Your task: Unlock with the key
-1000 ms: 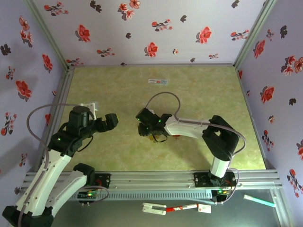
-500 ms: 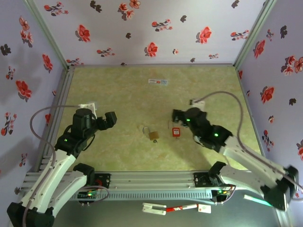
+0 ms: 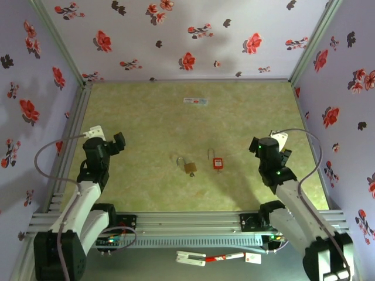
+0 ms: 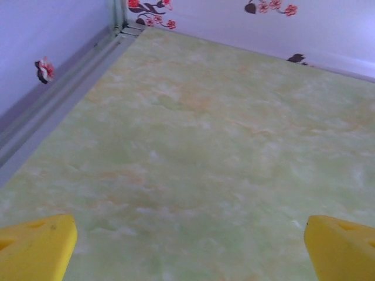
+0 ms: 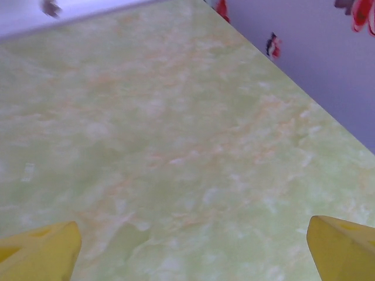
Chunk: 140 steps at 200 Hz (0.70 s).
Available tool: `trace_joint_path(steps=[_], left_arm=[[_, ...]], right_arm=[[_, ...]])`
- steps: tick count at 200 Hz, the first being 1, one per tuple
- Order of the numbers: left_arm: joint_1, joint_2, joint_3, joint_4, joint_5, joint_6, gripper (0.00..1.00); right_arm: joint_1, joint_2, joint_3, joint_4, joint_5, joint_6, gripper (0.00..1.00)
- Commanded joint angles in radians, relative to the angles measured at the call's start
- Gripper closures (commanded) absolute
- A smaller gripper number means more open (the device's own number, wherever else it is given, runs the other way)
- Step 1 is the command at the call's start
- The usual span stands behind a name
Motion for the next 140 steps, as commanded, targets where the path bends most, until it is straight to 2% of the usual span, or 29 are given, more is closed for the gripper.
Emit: trace_joint_path(steps=[1, 40, 55, 76, 82, 89, 97, 106, 115, 118, 128, 140], left_arm=[[0.015, 0.102, -0.081, 0.309, -0.027, 0.104, 0.00], [0.019, 0.368, -0.147, 0.700, 0.022, 0.188, 0.00], [0.027, 0.458, -0.151, 0.830, 0.082, 0.248, 0.00], [0.041, 0.648, -0.152, 1.006, 0.154, 0.266, 0.00], [0.040, 0.706, -0.150, 1.079, 0.170, 0.276, 0.00], [0.043, 0.682, -0.138, 1.024, 0.166, 0.271, 0.00], [0.057, 0.650, -0.109, 0.919, 0.183, 0.260, 0.00], [0.063, 0.670, -0.056, 0.849, 0.180, 0.248, 0.00], [0.071, 0.658, 0.053, 0.665, 0.167, 0.232, 0.00], [0.072, 0.656, 0.074, 0.601, 0.164, 0.229, 0.00], [0.083, 0.668, 0.050, 0.670, 0.170, 0.221, 0.00], [0.082, 0.664, 0.052, 0.657, 0.170, 0.221, 0.00]], right_arm=[[-0.053, 0.108, -0.032, 0.272, 0.023, -0.117, 0.01], [-0.074, 0.372, -0.220, 0.993, -0.014, -0.255, 0.01], [-0.088, 0.479, -0.241, 1.179, -0.061, -0.278, 0.01], [-0.097, 0.652, -0.206, 1.276, -0.128, -0.297, 0.01], [-0.099, 0.728, -0.215, 1.384, -0.133, -0.307, 0.01], [-0.101, 0.809, -0.221, 1.511, -0.112, -0.314, 0.01], [-0.104, 0.774, -0.205, 1.415, -0.105, -0.303, 0.01], [-0.120, 0.695, -0.140, 1.165, -0.066, -0.232, 0.01], [-0.174, 0.703, -0.055, 1.020, -0.123, -0.192, 0.01], [-0.182, 0.711, -0.041, 1.007, -0.141, -0.196, 0.01], [-0.178, 0.712, -0.050, 1.029, -0.178, -0.216, 0.01], [-0.181, 0.709, -0.058, 1.040, -0.189, -0.215, 0.01]])
